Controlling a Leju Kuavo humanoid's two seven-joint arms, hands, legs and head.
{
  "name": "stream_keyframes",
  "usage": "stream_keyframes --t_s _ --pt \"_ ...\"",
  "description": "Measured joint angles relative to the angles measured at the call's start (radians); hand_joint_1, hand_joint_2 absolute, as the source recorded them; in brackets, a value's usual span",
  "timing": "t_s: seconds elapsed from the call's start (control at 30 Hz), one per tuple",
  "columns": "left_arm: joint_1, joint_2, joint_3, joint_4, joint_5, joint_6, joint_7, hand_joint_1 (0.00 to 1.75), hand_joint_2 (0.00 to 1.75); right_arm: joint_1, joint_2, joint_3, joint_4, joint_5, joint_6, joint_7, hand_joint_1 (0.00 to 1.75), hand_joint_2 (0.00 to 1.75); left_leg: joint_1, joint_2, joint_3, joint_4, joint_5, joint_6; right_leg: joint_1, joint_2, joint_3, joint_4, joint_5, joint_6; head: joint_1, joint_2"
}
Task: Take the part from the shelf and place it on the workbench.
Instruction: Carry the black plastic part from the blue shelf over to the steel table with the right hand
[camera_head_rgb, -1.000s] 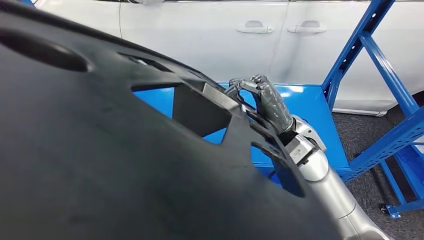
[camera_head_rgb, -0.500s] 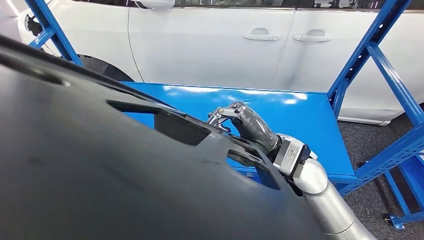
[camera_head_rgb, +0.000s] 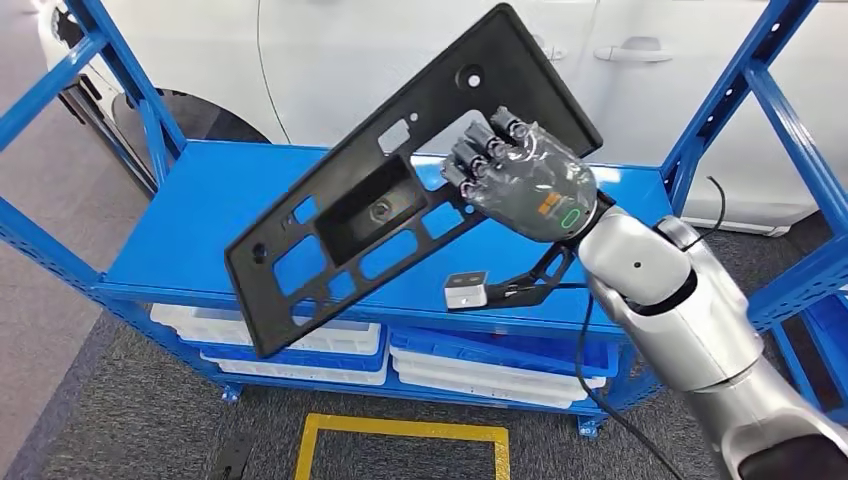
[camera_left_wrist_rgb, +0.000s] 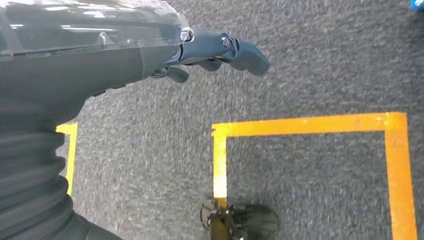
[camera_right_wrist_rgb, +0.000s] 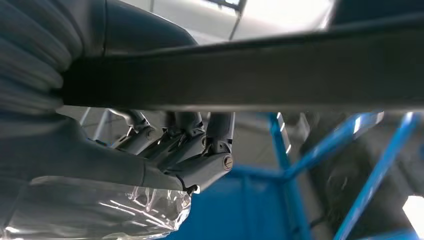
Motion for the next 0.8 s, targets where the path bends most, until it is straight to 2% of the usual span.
stream_keyframes --t_s 0.07,0.13,0.17,0.2,0.23,0.27,0.33,0.37,0.4,0.47,0.53,0.57,0.63,0.67,0.7,0.73,0.77,0.8 --pt "0.001 0.001 0.0 0.0 0.0 0.0 -0.001 0.0 1.75 -0.019 -0.026 0.02 0.021 -0.076 -0.021 0.005 1.66 1.75 0.002 0.001 -0.027 0.062 -0.04 -0.01 -0.005 -0.002 0.001 -0.008 0.006 -0.011 0.0 0.0" --pt "-0.001 0.001 0.0 0.0 0.001 -0.001 -0.002 0.0 1.75 -0.032 -0.041 0.041 0.031 -0.133 -0.027 0.02 1.64 1.75 0.005 0.002 -0.085 0.191 -0.102 -0.017 -0.005 0.0 0.001 -0.008 0.006 -0.015 0.0 0.0" --pt "-0.001 0.001 0.0 0.0 0.001 -0.002 -0.002 0.0 1.75 -0.035 -0.048 0.051 0.039 -0.156 -0.02 0.029 1.63 1.75 0.006 0.002 -0.113 0.248 -0.12 -0.019 -0.005 0.001 0.002 -0.008 0.005 -0.016 0.0 0.0" --pt "-0.001 0.001 0.0 0.0 0.001 -0.004 -0.002 0.0 1.75 -0.038 -0.054 0.057 0.05 -0.178 -0.009 0.035 1.64 1.75 0.006 0.002 -0.129 0.274 -0.119 -0.02 -0.004 0.001 0.002 -0.008 0.005 -0.016 0.0 0.0" --pt "-0.001 0.001 0.0 0.0 0.002 -0.005 -0.002 0.0 1.75 -0.044 -0.057 0.063 0.063 -0.2 0.003 0.039 1.65 1.75 0.006 0.002 -0.126 0.261 -0.1 -0.02 -0.004 0.002 0.002 -0.007 0.004 -0.015 0.0 0.001" --pt "-0.001 0.001 0.0 0.0 0.002 -0.006 -0.002 0.0 1.75 -0.052 -0.06 0.067 0.079 -0.222 0.015 0.039 1.67 1.75 0.006 0.002 -0.105 0.21 -0.065 -0.017 -0.003 0.003 0.003 -0.006 0.003 -0.014 0.0 0.001" --pt "-0.004 0.001 -0.001 0.0 0.002 -0.008 -0.003 0.0 1.75 -0.076 -0.061 0.073 0.118 -0.257 0.036 0.037 1.69 1.75 0.003 0.002 -0.044 0.069 0.0 -0.007 -0.001 0.004 0.002 -0.002 0.0 -0.008 0.0 0.001" --pt "-0.006 0.001 -0.002 0.0 0.001 -0.01 -0.003 0.0 1.75 -0.09 -0.061 0.076 0.145 -0.27 0.043 0.035 1.69 1.75 0.001 0.002 -0.024 0.022 0.017 -0.002 -0.001 0.005 -0.001 -0.001 0.0 -0.003 0.0 0.001" --pt "-0.007 0.001 -0.002 0.0 0.001 -0.011 -0.003 0.0 1.75 -0.104 -0.059 0.079 0.177 -0.284 0.049 0.033 1.68 1.75 -0.002 0.001 -0.015 -0.001 0.021 0.003 0.0 0.005 -0.004 0.0 0.001 0.002 0.0 0.001" --pt "-0.01 0.0 -0.005 0.0 0.001 -0.014 -0.004 0.0 1.75 -0.131 -0.048 0.083 0.254 -0.315 0.053 0.028 1.68 1.75 -0.003 0.0 -0.016 -0.007 0.022 0.011 0.0 0.005 -0.007 -0.001 0.005 0.013 0.0 0.001" --pt "-0.014 -0.001 -0.007 0.0 0.0 -0.016 -0.005 0.0 1.75 -0.158 -0.034 0.083 0.333 -0.339 0.052 0.023 1.68 1.75 0.001 0.0 -0.014 -0.015 0.029 0.022 -0.001 0.005 -0.016 0.018 -0.011 0.023 0.0 0.001" --pt "-0.017 -0.002 -0.008 0.0 0.0 -0.016 -0.005 0.0 1.75 -0.171 -0.028 0.084 0.366 -0.344 0.05 0.021 1.68 1.75 0.004 0.0 -0.013 -0.018 0.032 0.027 -0.003 0.005 -0.032 0.054 -0.034 0.027 0.0 0.001" --pt "-0.021 -0.002 -0.011 0.0 0.0 -0.016 -0.005 0.0 1.75 -0.185 -0.018 0.084 0.418 -0.349 0.047 0.02 1.71 1.75 0.004 0.001 -0.014 -0.019 0.034 0.032 -0.006 0.005 -0.091 0.187 -0.099 0.035 0.0 0.001" --pt "-0.021 -0.003 -0.012 0.0 0.0 -0.016 -0.005 0.0 1.75 -0.187 -0.014 0.085 0.438 -0.35 0.046 0.019 1.72 1.75 0.004 0.0 -0.014 -0.019 0.033 0.033 -0.008 0.005 -0.122 0.253 -0.122 0.039 0.0 0.001" --pt "-0.02 -0.003 -0.013 0.0 0.0 -0.017 -0.005 0.0 1.75 -0.188 -0.01 0.086 0.456 -0.35 0.048 0.02 1.73 1.75 0.004 0.0 -0.014 -0.018 0.033 0.033 -0.01 0.005 -0.142 0.292 -0.129 0.041 0.0 0.001" --pt "-0.02 -0.004 -0.015 0.0 -0.001 -0.017 -0.005 0.0 1.75 -0.191 -0.005 0.088 0.473 -0.35 0.053 0.023 1.73 1.75 0.004 -0.001 -0.014 -0.016 0.033 0.032 -0.012 0.005 -0.144 0.291 -0.116 0.043 0.0 0.001" --pt "-0.02 -0.004 -0.016 0.0 -0.002 -0.018 -0.005 0.0 1.75 -0.199 0.002 0.088 0.494 -0.352 0.064 0.027 1.73 1.75 0.004 -0.001 -0.013 -0.014 0.031 0.031 -0.015 0.005 -0.126 0.249 -0.085 0.043 0.0 0.001" --pt "-0.021 -0.005 -0.018 0.0 -0.003 -0.019 -0.005 0.0 1.75 -0.211 0.012 0.088 0.522 -0.358 0.077 0.03 1.73 1.75 0.004 -0.002 -0.014 -0.01 0.028 0.028 -0.017 0.004 -0.094 0.178 -0.046 0.042 0.0 0.001"
